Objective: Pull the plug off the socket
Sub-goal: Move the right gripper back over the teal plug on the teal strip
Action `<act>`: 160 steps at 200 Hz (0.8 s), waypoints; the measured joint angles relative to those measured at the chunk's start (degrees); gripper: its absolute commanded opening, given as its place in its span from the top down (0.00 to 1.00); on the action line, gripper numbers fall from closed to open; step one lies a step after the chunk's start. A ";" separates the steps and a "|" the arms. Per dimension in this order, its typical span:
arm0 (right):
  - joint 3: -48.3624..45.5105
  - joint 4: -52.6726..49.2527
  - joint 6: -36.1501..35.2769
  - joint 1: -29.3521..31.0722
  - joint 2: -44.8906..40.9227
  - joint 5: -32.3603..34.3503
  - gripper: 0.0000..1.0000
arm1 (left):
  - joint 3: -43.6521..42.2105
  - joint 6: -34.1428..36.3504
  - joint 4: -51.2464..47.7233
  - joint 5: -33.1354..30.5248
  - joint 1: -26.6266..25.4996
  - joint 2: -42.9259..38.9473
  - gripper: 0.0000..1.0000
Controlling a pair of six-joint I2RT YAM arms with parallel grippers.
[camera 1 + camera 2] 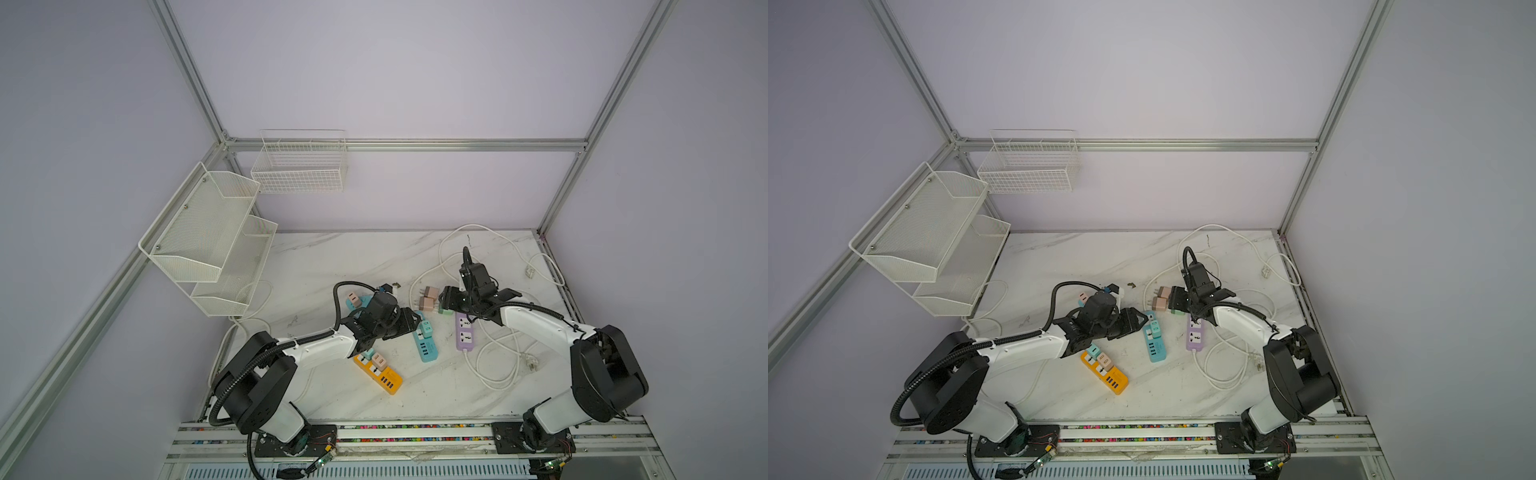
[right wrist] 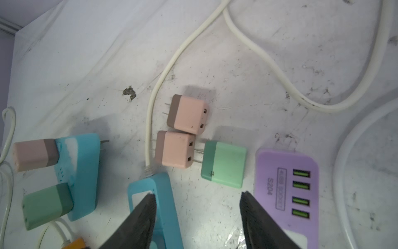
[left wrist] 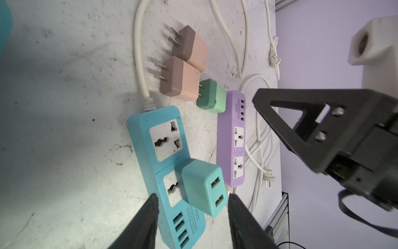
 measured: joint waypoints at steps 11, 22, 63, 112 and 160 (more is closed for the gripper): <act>0.00 -1.07 -0.02 1.64 -1.99 1.18 0.35 | -0.44 -0.63 0.70 -0.02 0.17 0.22 0.48; 0.00 -2.14 0.00 3.37 -3.82 2.27 0.35 | -0.85 -1.01 1.14 -0.04 0.42 0.28 0.48; -0.04 -5.60 0.72 10.32 -7.39 6.01 0.35 | -1.51 -2.56 3.10 -0.35 0.81 1.42 0.48; -0.33 -7.76 2.05 15.89 -8.96 8.41 0.35 | -2.08 -3.61 4.17 -0.66 1.16 3.87 0.51; -1.68 -8.81 3.15 19.54 -8.41 10.19 0.35 | -2.05 -3.63 5.22 0.39 1.29 7.74 0.53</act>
